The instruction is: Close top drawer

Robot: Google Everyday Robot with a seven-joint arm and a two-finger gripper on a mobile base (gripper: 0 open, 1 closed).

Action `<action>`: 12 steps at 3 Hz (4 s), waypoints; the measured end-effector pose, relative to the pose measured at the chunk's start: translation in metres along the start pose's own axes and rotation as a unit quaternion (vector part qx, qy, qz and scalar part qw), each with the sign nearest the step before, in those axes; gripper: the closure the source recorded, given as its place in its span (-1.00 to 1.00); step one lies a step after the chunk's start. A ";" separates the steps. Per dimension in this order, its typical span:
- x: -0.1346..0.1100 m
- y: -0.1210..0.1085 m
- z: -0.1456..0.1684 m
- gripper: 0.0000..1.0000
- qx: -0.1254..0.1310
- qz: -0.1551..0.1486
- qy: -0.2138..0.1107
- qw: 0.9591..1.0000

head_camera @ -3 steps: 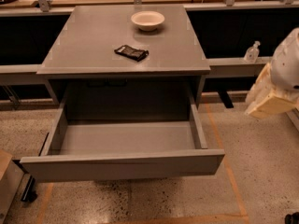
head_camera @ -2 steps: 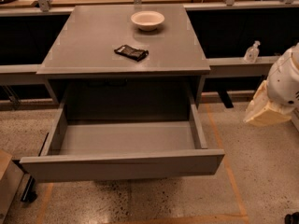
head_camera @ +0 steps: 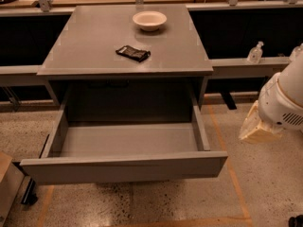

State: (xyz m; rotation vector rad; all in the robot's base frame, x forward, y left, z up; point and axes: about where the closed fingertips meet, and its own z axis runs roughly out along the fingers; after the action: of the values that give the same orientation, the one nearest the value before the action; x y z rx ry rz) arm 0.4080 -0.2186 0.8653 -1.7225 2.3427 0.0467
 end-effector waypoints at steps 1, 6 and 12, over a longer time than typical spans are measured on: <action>-0.003 0.008 0.020 1.00 -0.027 -0.008 -0.011 1.000; -0.011 0.010 0.212 1.00 -0.130 0.026 -0.102 0.986; -0.086 -0.112 0.235 1.00 0.001 -0.052 -0.177 0.983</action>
Offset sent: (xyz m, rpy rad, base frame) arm -0.0256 0.0584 -0.1274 0.1938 0.2069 0.0959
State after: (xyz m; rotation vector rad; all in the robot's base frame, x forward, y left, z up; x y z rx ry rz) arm 0.5770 -0.1343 0.6672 -1.6730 1.9925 0.3066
